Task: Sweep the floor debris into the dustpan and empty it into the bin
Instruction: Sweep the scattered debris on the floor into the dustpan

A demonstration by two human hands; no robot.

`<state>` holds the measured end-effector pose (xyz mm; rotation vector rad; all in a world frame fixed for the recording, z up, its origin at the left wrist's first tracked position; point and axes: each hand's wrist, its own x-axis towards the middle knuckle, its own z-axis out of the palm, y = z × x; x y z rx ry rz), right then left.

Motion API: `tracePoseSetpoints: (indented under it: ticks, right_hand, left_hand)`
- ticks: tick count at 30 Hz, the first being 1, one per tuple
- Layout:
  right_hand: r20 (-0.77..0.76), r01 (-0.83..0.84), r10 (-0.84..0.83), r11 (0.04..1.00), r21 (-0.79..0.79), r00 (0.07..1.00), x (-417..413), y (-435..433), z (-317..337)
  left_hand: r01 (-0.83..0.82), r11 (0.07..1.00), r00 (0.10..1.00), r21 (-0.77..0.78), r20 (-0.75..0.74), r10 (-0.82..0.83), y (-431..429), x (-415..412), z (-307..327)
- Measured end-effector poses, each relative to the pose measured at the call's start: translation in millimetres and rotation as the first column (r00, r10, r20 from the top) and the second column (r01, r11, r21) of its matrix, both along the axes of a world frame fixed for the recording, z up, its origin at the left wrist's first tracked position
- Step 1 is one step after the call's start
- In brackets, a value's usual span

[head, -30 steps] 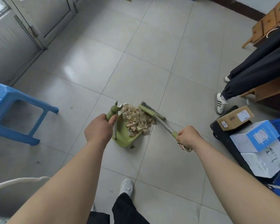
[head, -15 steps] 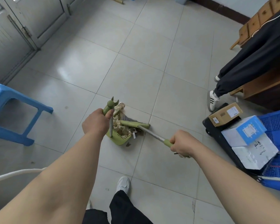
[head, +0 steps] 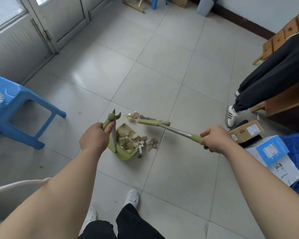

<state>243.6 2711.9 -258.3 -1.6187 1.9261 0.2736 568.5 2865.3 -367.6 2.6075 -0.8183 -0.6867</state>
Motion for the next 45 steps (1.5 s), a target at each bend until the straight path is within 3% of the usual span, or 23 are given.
tracePoseSetpoints:
  ticks: [6,13,23,29,34,38,45]
  right_hand:
    - [0.099,0.109,-0.113,0.993,0.043,0.989,47.4,-25.1,-23.3]
    - [0.129,0.095,-0.106,0.992,0.088,0.986,113.1,-43.2,-68.3]
    - [0.045,-0.351,0.35,0.905,0.242,0.936,125.1,-12.7,-75.0]
    - [0.011,-0.456,0.476,0.834,0.31,0.879,104.7,11.7,-46.2]
    - [-0.025,-0.445,0.464,0.862,0.241,0.885,86.5,17.2,-18.5]
    - [-0.038,-0.312,0.319,0.941,0.132,0.947,65.1,22.7,-4.1]
    - [-0.02,-0.066,0.067,0.997,0.046,0.998,49.2,50.7,-8.1]
  left_hand:
    - [-0.078,0.997,0.996,-0.007,0.037,0.078,24.1,14.5,-3.2]
    - [-0.143,0.99,0.987,0.008,0.074,0.142,34.6,22.8,-13.9]
    - [-0.231,0.97,0.973,0.079,0.021,0.23,24.7,28.5,-24.8]
    - [-0.242,0.968,0.97,0.072,-0.009,0.243,16.7,27.6,-22.7]
    - [-0.178,0.98,0.982,0.085,-0.043,0.182,20.7,29.2,-19.4]
    - [-0.128,0.991,0.987,0.027,-0.091,0.13,28.8,34.5,-15.3]
    - [0.029,1.0,0.998,0.004,-0.064,-0.029,55.1,63.1,3.6]
